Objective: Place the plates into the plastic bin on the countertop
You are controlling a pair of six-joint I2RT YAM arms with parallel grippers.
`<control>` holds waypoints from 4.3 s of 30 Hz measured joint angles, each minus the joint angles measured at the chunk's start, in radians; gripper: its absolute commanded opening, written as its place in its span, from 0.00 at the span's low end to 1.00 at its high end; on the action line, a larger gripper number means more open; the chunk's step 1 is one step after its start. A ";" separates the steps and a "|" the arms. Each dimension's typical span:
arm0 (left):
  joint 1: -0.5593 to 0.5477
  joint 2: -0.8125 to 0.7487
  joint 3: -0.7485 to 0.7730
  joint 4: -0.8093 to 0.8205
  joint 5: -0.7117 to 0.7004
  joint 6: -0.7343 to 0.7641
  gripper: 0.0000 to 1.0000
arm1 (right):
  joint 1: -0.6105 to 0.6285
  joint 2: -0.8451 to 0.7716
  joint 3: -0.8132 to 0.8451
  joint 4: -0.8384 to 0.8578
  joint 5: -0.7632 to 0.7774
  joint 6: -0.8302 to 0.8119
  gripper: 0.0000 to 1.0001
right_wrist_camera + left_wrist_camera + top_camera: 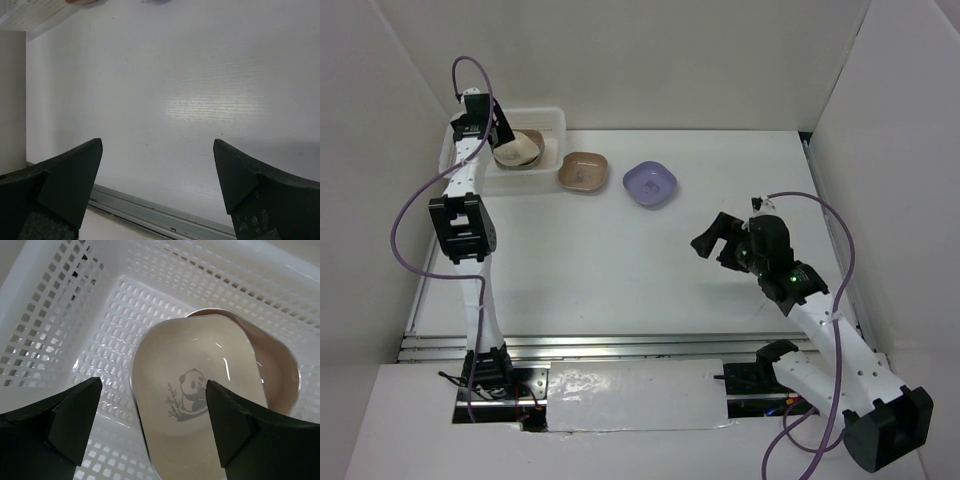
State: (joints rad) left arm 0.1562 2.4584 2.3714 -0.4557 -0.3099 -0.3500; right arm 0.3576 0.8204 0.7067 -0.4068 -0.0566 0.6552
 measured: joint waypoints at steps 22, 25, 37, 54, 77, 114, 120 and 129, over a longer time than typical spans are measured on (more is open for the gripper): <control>-0.108 -0.409 -0.220 -0.083 0.146 -0.133 0.99 | 0.014 0.352 0.094 0.190 0.024 0.032 1.00; -0.192 -0.517 -0.507 -0.095 0.130 -0.180 0.99 | -0.006 0.599 0.226 0.248 0.047 0.101 0.99; -0.602 -1.113 -0.948 -0.084 0.058 -0.259 0.99 | -0.037 1.437 1.131 0.039 0.106 0.257 0.82; -0.612 -1.135 -1.025 -0.094 0.039 -0.248 0.99 | -0.035 1.482 1.173 -0.137 0.119 0.269 0.73; -0.618 -1.152 -1.143 -0.078 0.105 -0.226 0.99 | -0.001 1.724 1.584 -0.272 0.104 0.251 0.44; -0.722 -0.811 -0.853 -0.107 0.262 -0.209 0.00 | 0.279 0.581 0.525 -0.177 0.328 0.159 0.91; -0.595 -0.779 -0.760 -0.160 0.157 -0.199 0.00 | 0.259 0.461 0.487 -0.159 0.302 0.136 1.00; -0.109 -0.457 -0.272 -0.197 0.015 -0.212 0.00 | 0.135 0.281 0.260 -0.089 0.215 0.104 1.00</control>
State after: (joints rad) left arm 0.0475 2.0010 2.0998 -0.6529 -0.2947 -0.5625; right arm 0.4923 1.1015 0.9668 -0.4957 0.1581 0.7593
